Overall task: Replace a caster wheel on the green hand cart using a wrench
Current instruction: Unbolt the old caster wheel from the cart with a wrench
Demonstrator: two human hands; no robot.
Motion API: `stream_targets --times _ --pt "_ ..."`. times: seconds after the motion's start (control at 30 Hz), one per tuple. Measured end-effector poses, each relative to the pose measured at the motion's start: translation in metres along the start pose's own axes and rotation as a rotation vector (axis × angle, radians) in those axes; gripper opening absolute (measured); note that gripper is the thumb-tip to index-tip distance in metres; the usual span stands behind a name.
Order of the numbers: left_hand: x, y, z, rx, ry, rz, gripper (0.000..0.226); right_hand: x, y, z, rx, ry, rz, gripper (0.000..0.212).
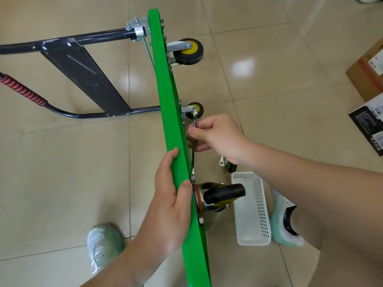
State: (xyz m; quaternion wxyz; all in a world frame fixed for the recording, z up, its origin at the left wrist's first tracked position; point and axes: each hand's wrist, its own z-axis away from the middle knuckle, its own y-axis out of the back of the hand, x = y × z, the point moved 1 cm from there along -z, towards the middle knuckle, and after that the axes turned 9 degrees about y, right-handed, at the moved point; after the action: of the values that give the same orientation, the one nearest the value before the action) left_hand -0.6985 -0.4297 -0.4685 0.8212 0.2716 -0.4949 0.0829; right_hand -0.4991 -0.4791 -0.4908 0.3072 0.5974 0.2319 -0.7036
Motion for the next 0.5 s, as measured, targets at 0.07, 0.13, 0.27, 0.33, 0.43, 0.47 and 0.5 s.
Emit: stream_targets --times 0.07,0.13,0.27,0.33,0.43,0.47,0.5 --pt "-0.001 0.001 0.000 -0.005 -0.002 -0.013 0.054 0.004 -0.003 -0.004 -0.035 -0.044 0.014 0.007" --pt "-0.001 0.003 0.001 -0.016 0.000 -0.032 0.060 0.006 -0.004 -0.010 -0.048 -0.089 0.023 0.014" --pt "0.000 0.004 0.001 -0.028 0.009 -0.037 0.060 0.010 -0.006 -0.016 -0.100 -0.243 -0.005 0.030" --pt "0.000 0.004 0.001 -0.028 0.008 -0.035 0.058 0.013 -0.008 -0.015 -0.141 -0.294 0.000 0.031" --pt "0.000 0.004 0.000 -0.021 0.001 -0.041 0.060 0.016 -0.012 -0.014 -0.152 -0.286 0.021 0.030" --pt "0.000 0.004 0.000 -0.019 0.002 -0.041 0.060 0.015 -0.012 -0.014 -0.151 -0.273 0.031 0.029" --pt "-0.001 0.003 0.000 -0.020 0.006 -0.038 0.058 0.015 -0.013 -0.014 -0.149 -0.264 0.041 0.028"
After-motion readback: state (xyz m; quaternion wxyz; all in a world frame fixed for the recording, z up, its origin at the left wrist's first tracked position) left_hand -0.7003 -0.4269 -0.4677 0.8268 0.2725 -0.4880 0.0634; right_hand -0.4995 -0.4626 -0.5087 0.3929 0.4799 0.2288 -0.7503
